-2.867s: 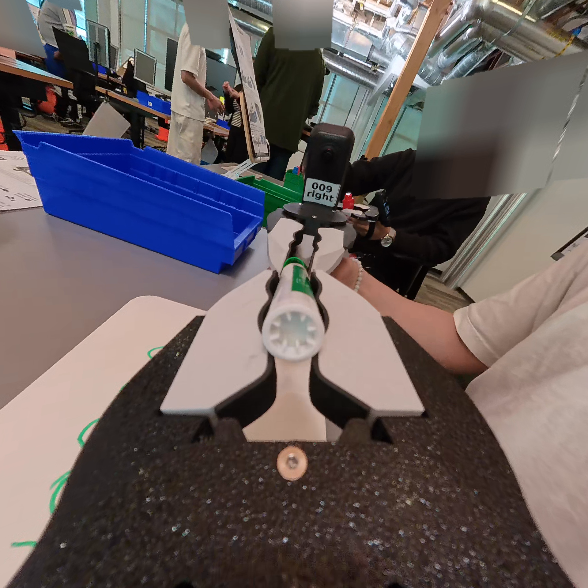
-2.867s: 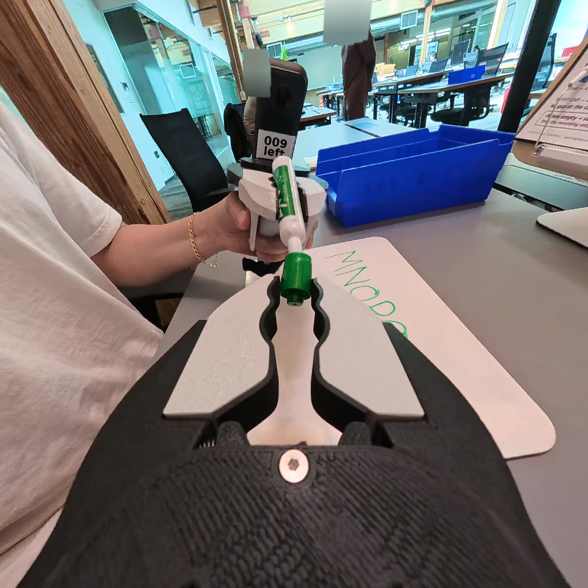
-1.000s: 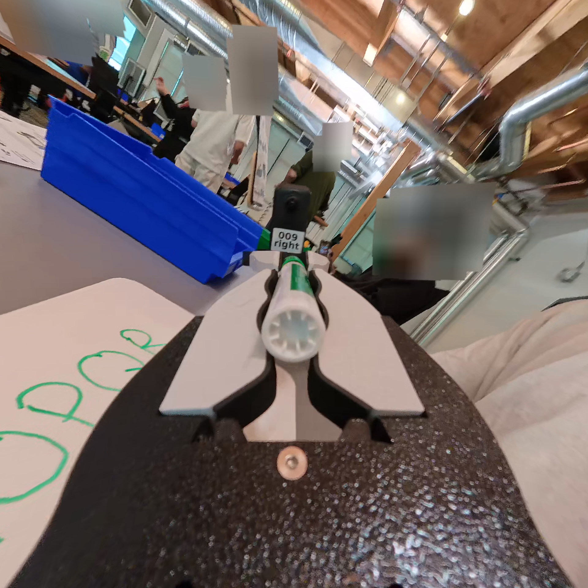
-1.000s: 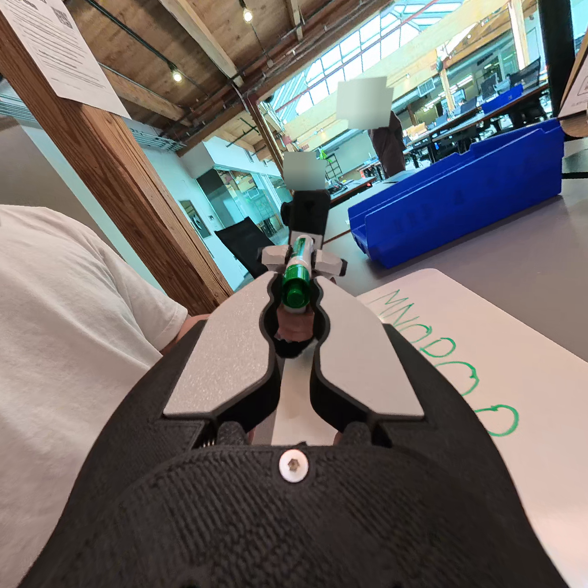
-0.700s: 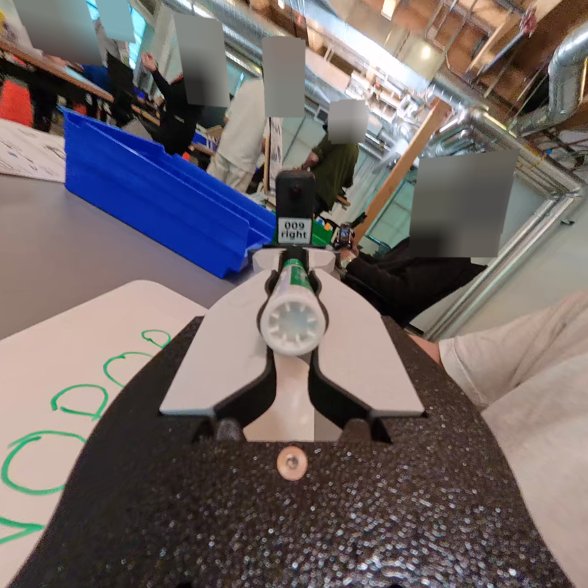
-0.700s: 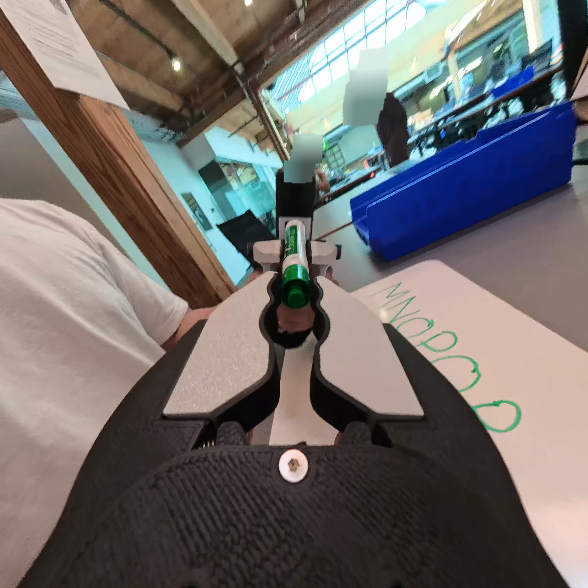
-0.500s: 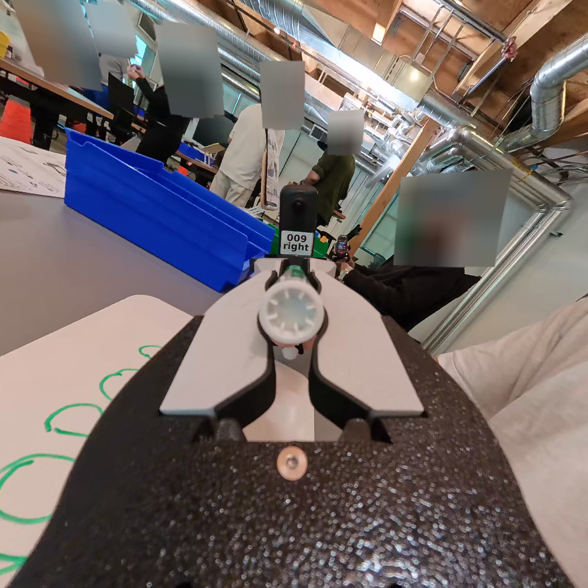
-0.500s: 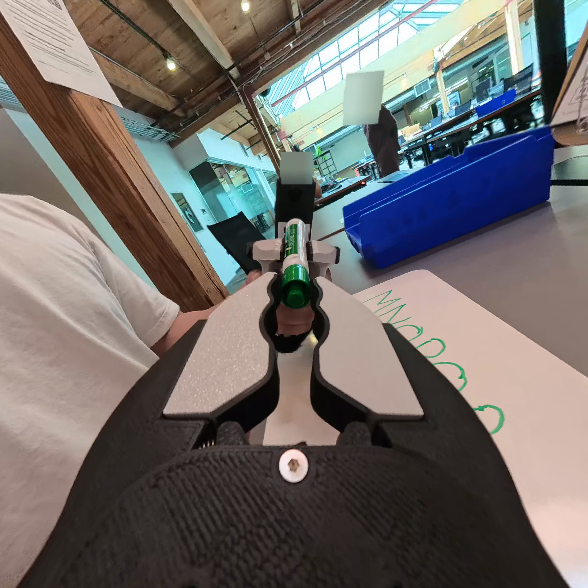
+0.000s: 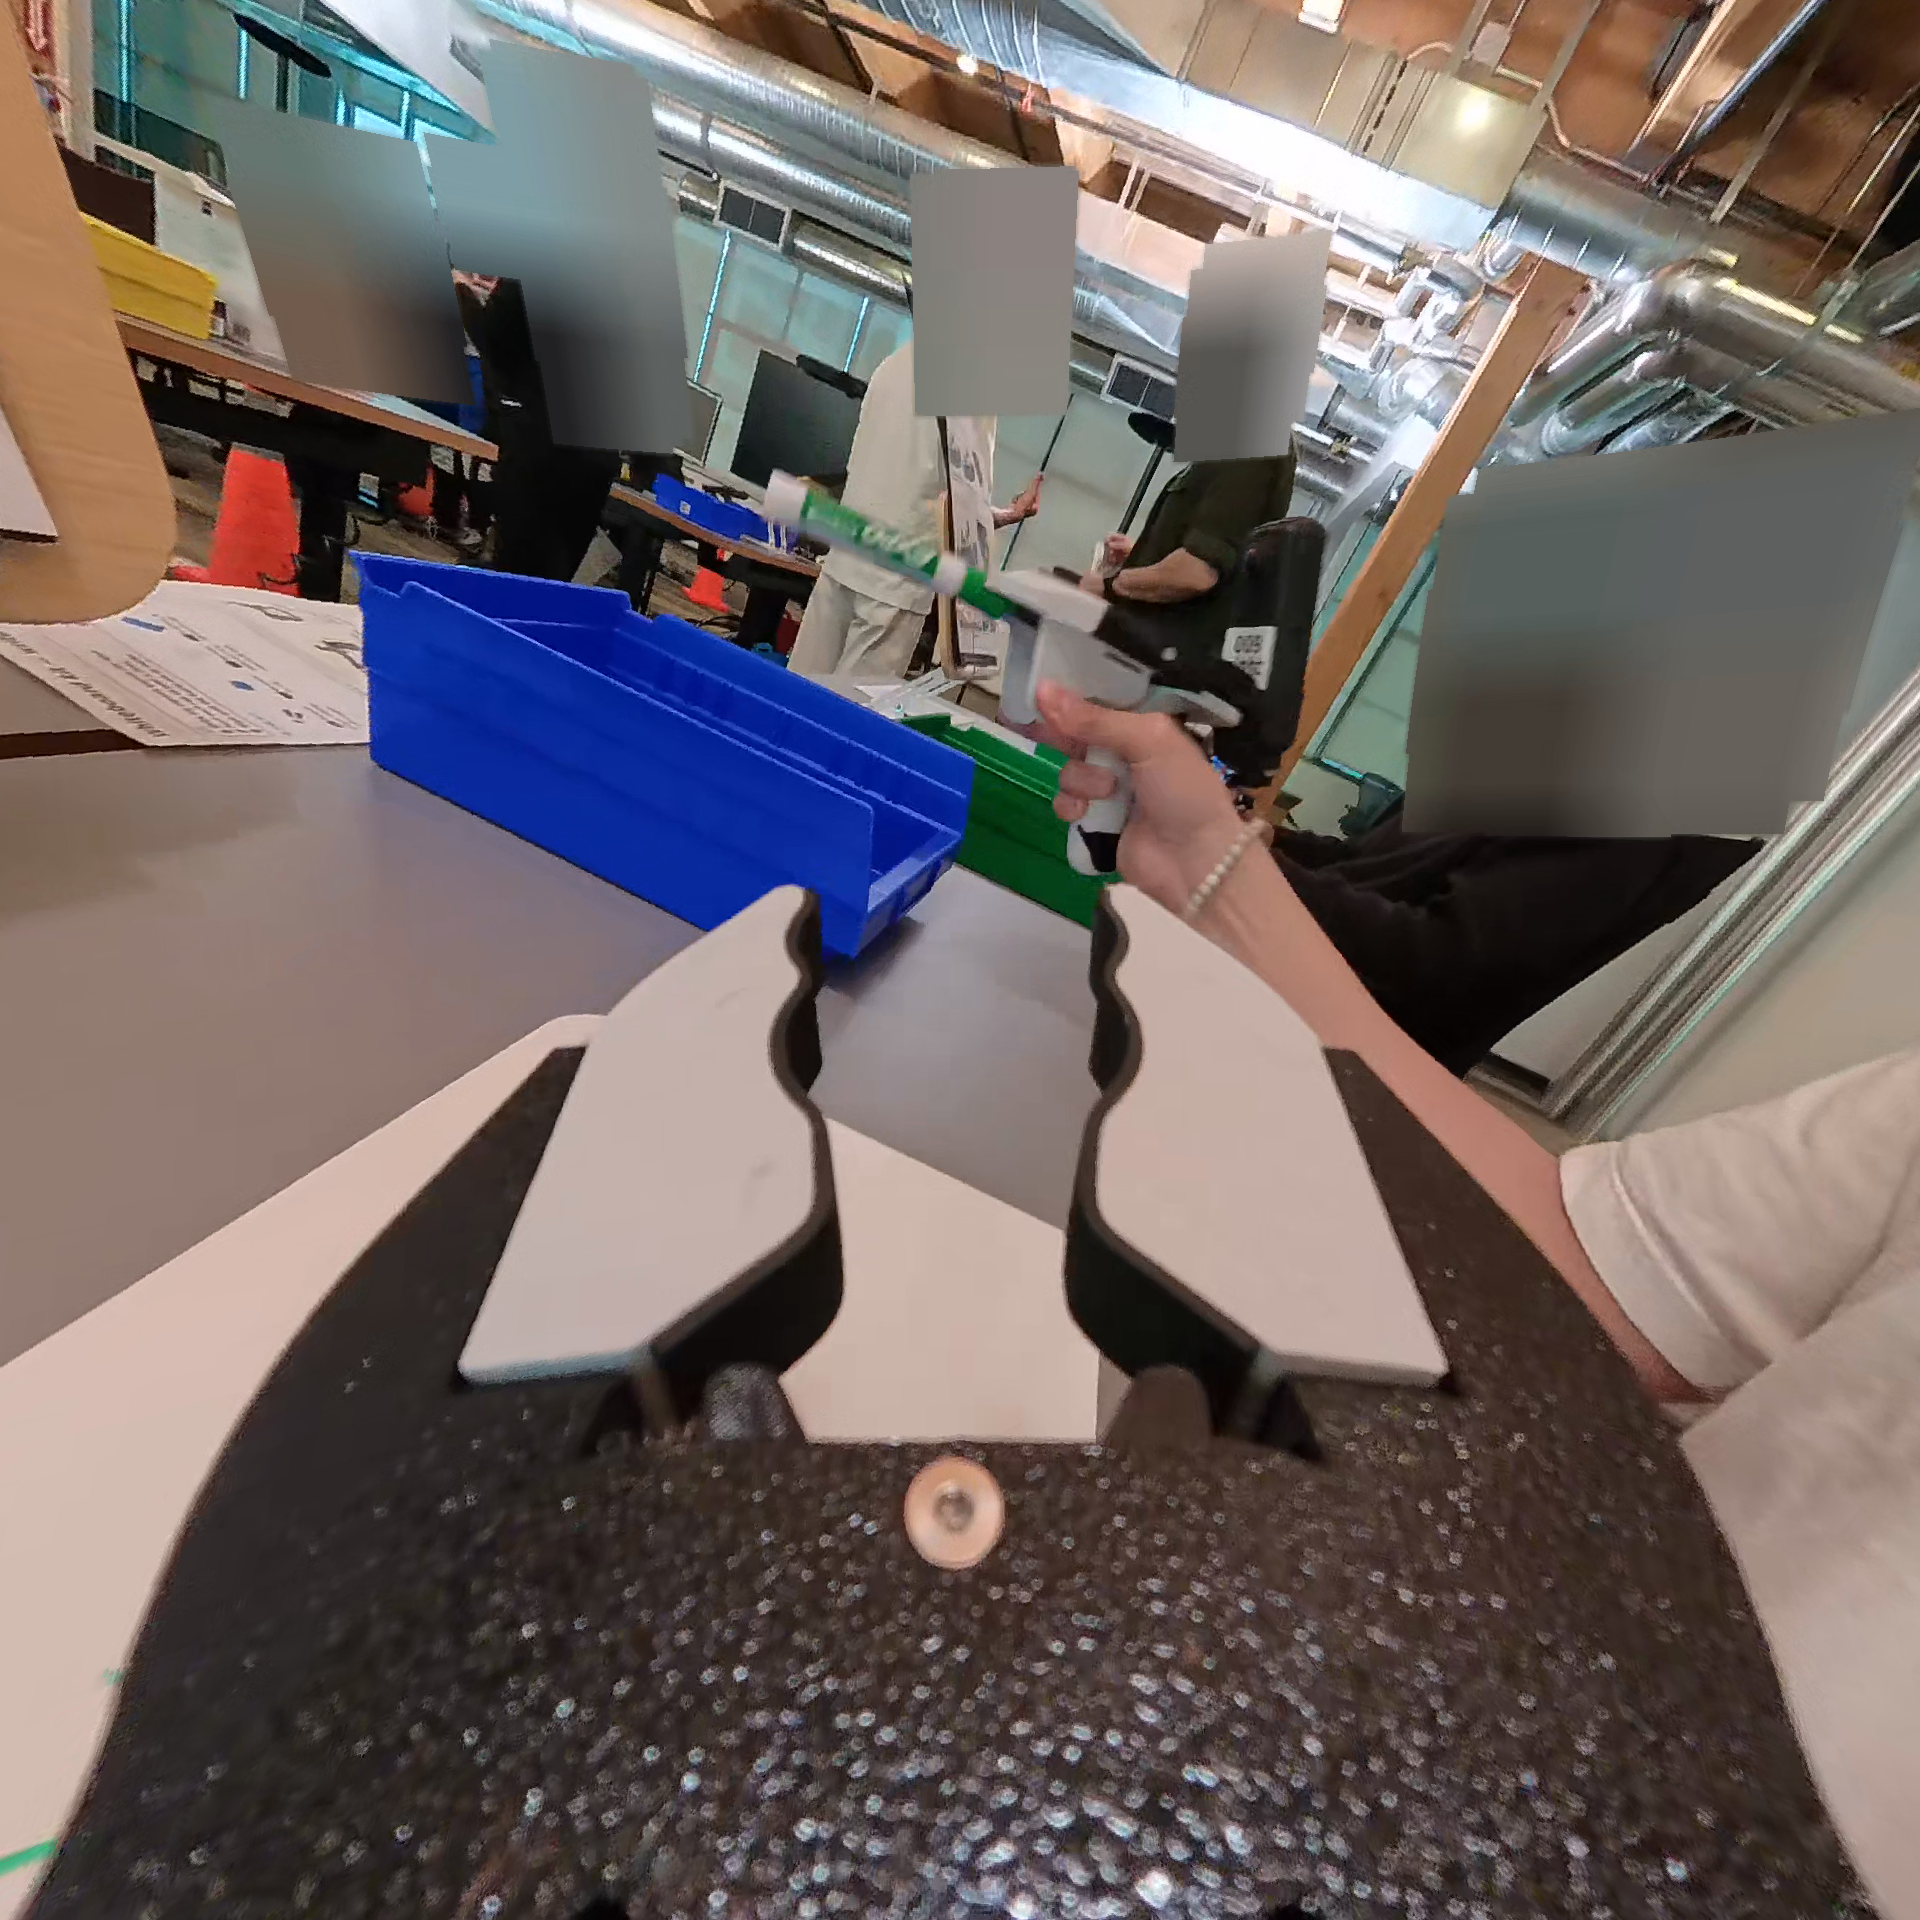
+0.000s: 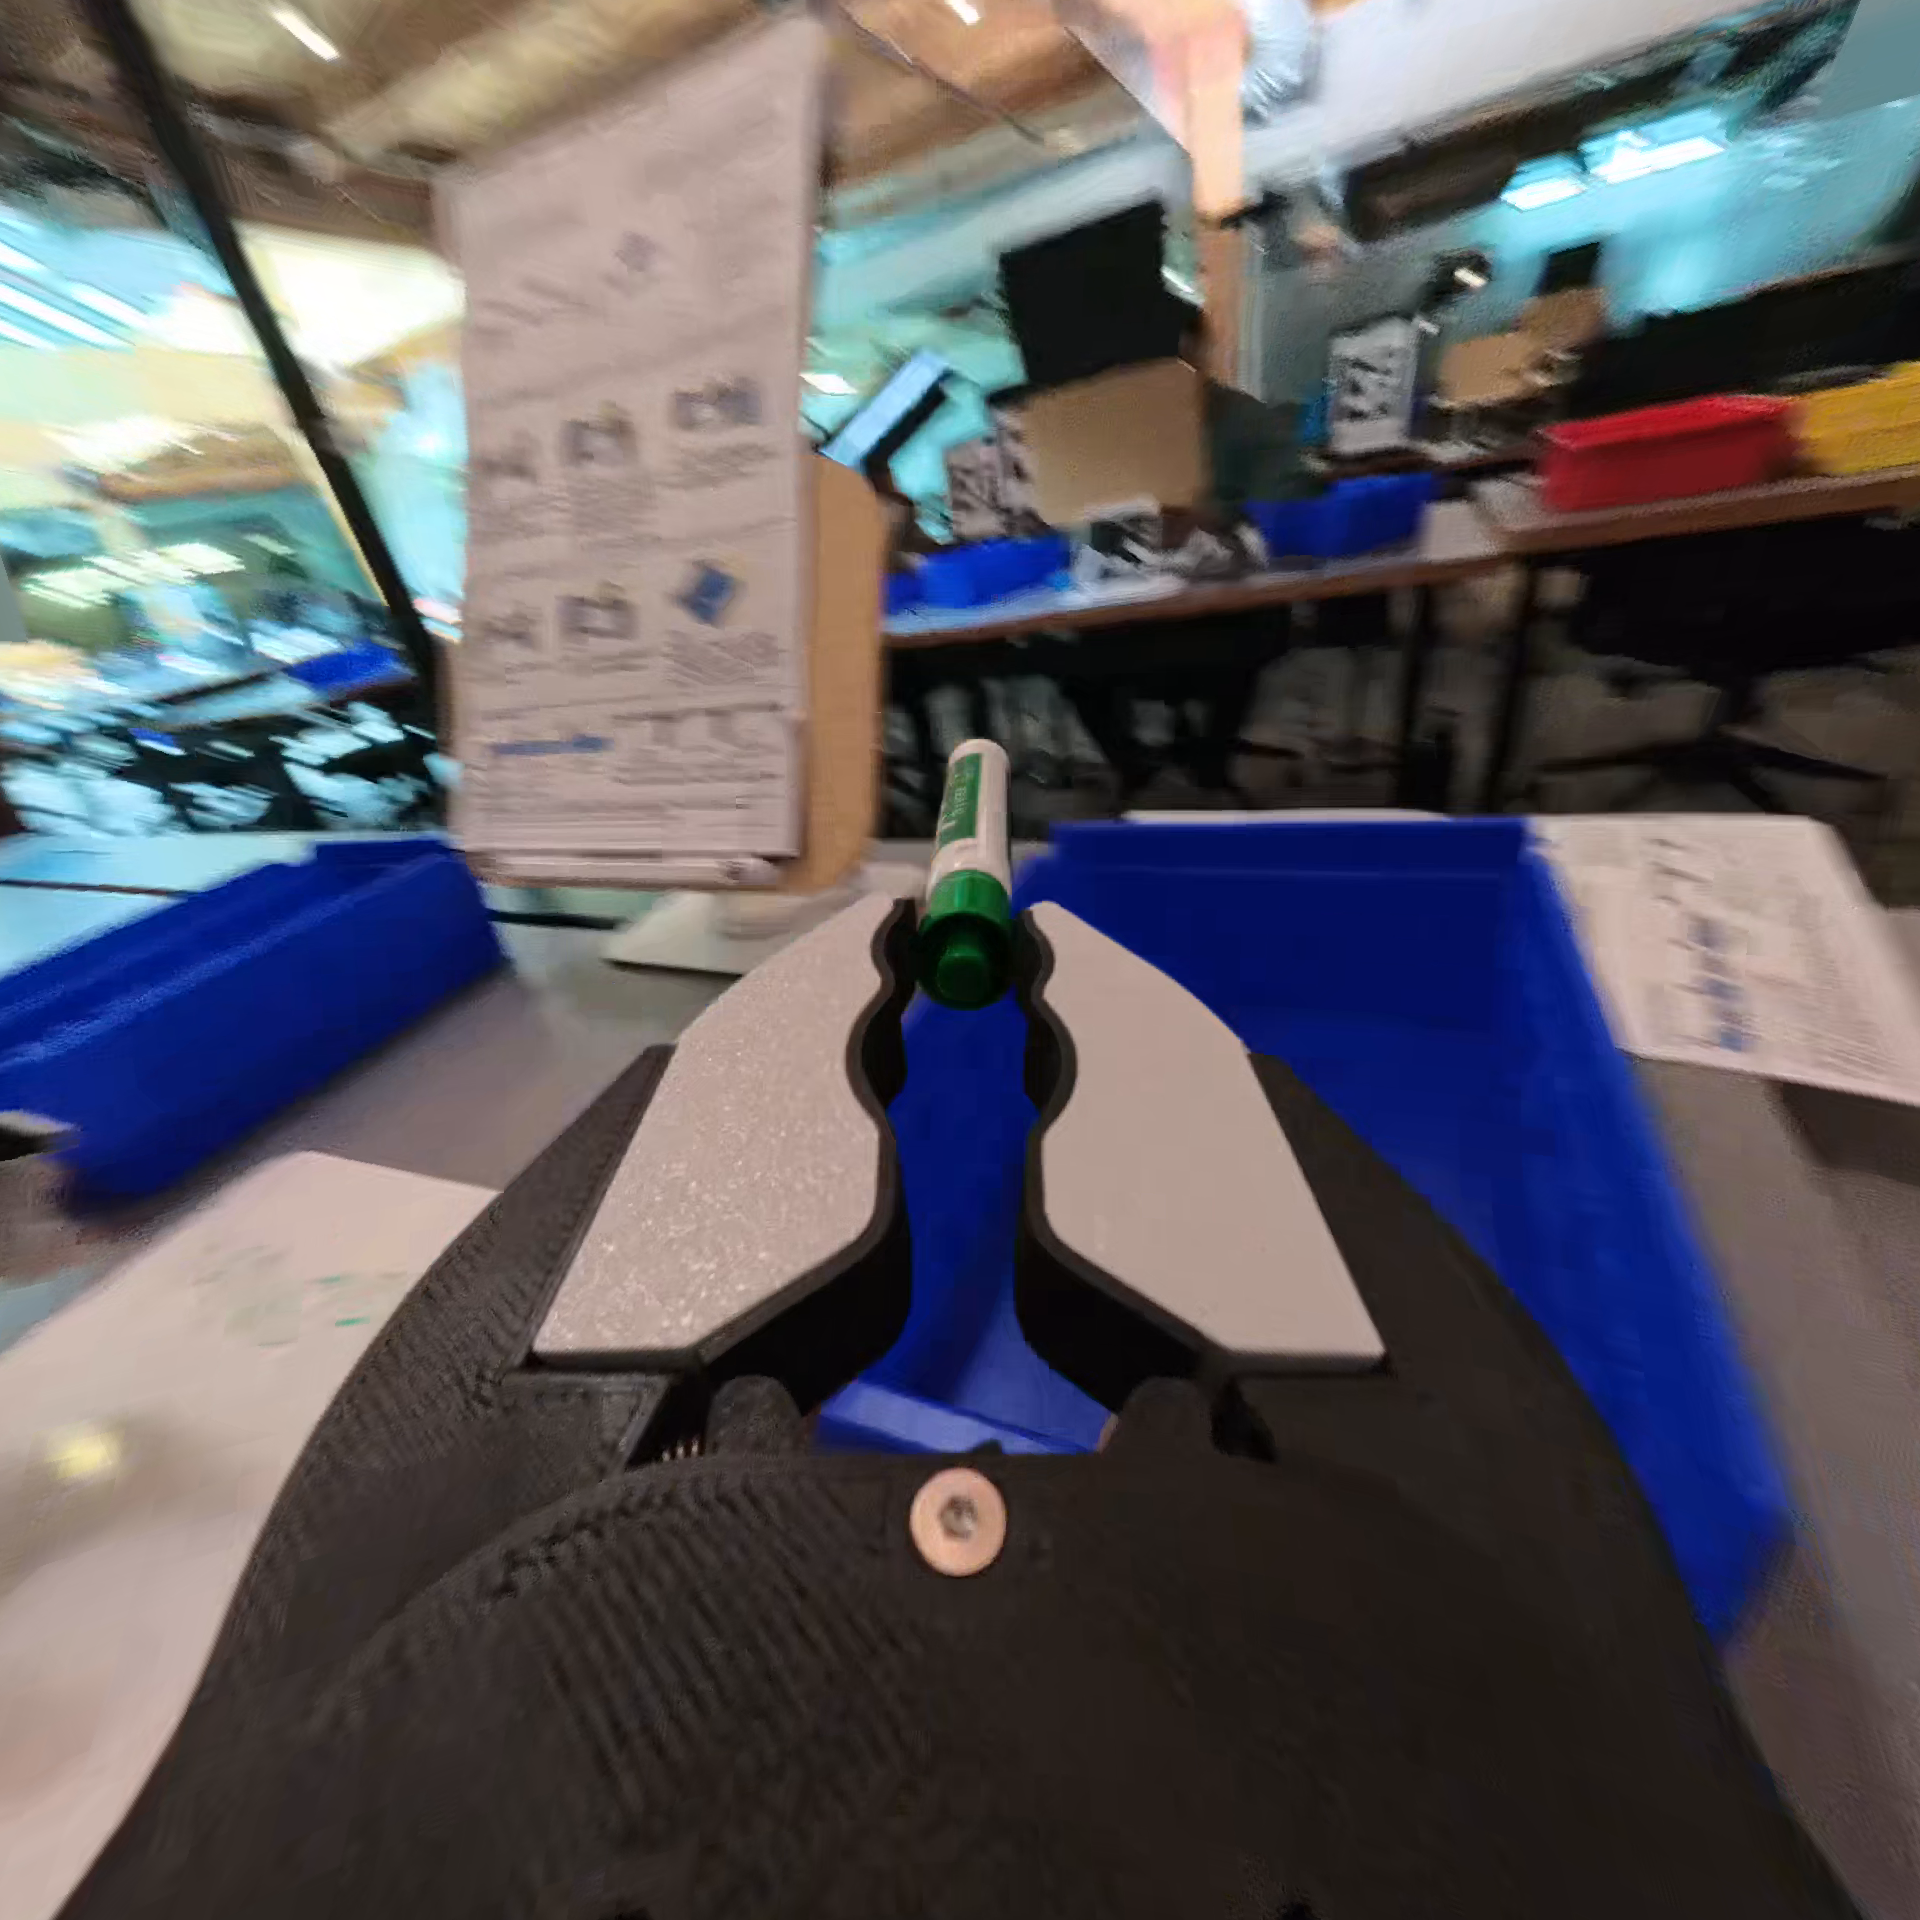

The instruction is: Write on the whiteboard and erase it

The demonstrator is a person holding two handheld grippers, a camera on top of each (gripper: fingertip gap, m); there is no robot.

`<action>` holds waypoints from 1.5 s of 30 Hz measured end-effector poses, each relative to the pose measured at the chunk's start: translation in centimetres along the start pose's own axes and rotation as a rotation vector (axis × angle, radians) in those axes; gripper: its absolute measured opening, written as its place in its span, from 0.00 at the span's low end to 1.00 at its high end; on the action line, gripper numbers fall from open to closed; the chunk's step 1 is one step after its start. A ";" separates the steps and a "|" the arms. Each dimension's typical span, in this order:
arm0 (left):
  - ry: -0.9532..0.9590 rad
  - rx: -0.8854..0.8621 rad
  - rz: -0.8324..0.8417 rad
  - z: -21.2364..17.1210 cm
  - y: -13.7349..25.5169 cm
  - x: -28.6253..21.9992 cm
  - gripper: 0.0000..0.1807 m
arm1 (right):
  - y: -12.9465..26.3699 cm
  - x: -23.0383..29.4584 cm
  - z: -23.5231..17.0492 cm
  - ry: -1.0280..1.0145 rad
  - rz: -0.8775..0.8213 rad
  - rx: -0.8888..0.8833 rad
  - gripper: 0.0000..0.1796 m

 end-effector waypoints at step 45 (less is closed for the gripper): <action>0.412 1.100 1.142 10.6 21.5 26.6 0.32 | -7.8 -1.8 -5.3 0.182 -0.018 0.776 0.47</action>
Point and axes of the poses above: each gripper's, where its closed fingertips meet, y back along the fingers, z out of its top, x = y × z across the jaws, the point moved 9 cm from there along y, back along the fingers, and after that the axes turned 1 degree about z, right-handed, at the moved point
